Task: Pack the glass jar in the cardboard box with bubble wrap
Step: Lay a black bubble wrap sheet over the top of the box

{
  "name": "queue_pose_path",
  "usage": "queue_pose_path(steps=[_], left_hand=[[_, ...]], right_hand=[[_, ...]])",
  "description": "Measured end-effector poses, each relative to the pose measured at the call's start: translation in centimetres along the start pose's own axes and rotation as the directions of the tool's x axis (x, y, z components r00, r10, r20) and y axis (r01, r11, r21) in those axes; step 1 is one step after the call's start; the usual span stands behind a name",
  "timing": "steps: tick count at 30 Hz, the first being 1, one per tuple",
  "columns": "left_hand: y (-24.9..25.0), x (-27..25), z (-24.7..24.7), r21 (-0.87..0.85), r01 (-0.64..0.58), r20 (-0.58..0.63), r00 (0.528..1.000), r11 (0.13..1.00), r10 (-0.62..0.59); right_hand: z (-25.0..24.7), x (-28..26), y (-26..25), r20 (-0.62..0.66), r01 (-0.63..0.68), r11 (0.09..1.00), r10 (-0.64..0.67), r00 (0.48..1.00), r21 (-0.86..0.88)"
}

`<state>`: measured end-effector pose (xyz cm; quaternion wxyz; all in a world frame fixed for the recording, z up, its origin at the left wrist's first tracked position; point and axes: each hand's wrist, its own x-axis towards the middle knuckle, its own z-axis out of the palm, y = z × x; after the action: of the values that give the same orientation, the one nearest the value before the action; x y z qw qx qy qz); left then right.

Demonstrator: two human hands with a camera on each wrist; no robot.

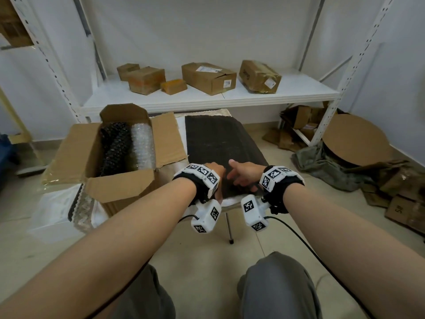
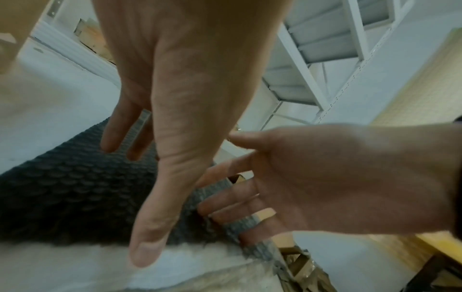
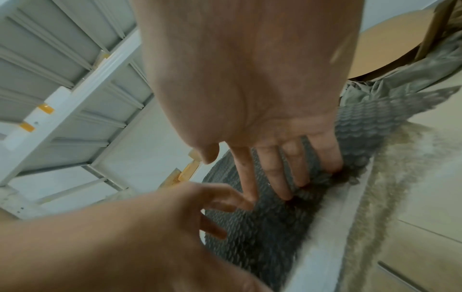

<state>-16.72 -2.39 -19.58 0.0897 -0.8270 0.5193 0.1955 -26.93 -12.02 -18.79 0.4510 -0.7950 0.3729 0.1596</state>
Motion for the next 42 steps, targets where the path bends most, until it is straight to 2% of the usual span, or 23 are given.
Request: queue_pose_path(steps=[5, 11, 13, 15, 17, 21, 24, 25, 27, 29, 33, 37, 40, 42], left_hand=[[0.0, 0.2, 1.3, 0.118, -0.015, -0.041, 0.999, 0.993, 0.02], [-0.5, 0.1, 0.7, 0.002, -0.025, -0.043, 0.999, 1.0, 0.025], [-0.7, 0.2, 0.9, -0.011, -0.009, -0.087, 0.996, 1.0, 0.008], [-0.7, 0.2, 1.5, -0.008, 0.027, -0.134, 0.991, 1.0, -0.028], [-0.7, 0.2, 2.1, -0.031, 0.041, -0.194, 0.98, 0.999, -0.047], [-1.3, 0.2, 2.3, -0.188, 0.056, -0.269, 0.957, 0.981, -0.106], [-2.0, 0.4, 2.4, -0.374, 0.066, -0.285, 0.941, 0.925, -0.182], [-2.3, 0.4, 2.5, -0.434, 0.054, -0.302, 0.932, 0.899, -0.202], [-2.6, 0.4, 2.7, -0.542, 0.008, -0.34, 0.912, 0.84, -0.228], [-2.8, 0.6, 3.1, -0.624, -0.053, -0.371, 0.898, 0.78, -0.235], [-3.4, 0.7, 4.1, -0.675, -0.193, -0.427, 0.889, 0.712, -0.164], [-4.1, -0.1, 5.3, -0.684, -0.309, -0.439, 0.898, 0.661, -0.035], [-4.7, -0.7, 6.5, -0.701, -0.339, -0.412, 0.911, 0.627, 0.032], [-5.0, -0.8, 7.1, -0.722, -0.334, -0.38, 0.923, 0.606, 0.057]], right_hand=[[-0.1, 0.0, 0.1, 0.028, -0.01, 1.0, 0.01, 1.0, -0.008], [0.3, -0.1, 0.8, -0.032, 0.009, 0.999, -0.008, 0.999, 0.052], [0.5, 0.1, 1.2, -0.076, 0.026, 0.998, -0.021, 0.997, 0.059], [0.6, 0.8, 1.8, -0.208, 0.07, 0.992, -0.047, 0.977, 0.106], [0.8, 1.6, 2.5, -0.404, 0.146, 0.974, -0.064, 0.913, 0.175], [0.2, 1.1, 3.0, -0.693, 0.211, 0.936, 0.045, 0.72, 0.28], [-0.7, 0.1, 3.4, -0.821, 0.254, 0.906, 0.152, 0.55, 0.338], [-0.9, -0.1, 3.5, -0.842, 0.277, 0.892, 0.18, 0.509, 0.358], [-1.0, -0.7, 3.7, -0.851, 0.356, 0.83, 0.239, 0.468, 0.429], [-0.7, -0.7, 3.9, -0.843, 0.454, 0.74, 0.283, 0.458, 0.496], [0.5, 0.3, 4.5, -0.806, 0.598, 0.551, 0.293, 0.515, 0.582], [1.4, 0.9, 5.3, -0.804, 0.613, 0.544, 0.229, 0.548, 0.573], [1.7, 1.1, 5.8, -0.843, 0.627, 0.599, 0.163, 0.513, 0.498], [1.5, 1.1, 5.9, -0.851, 0.647, 0.587, 0.152, 0.502, 0.486]])
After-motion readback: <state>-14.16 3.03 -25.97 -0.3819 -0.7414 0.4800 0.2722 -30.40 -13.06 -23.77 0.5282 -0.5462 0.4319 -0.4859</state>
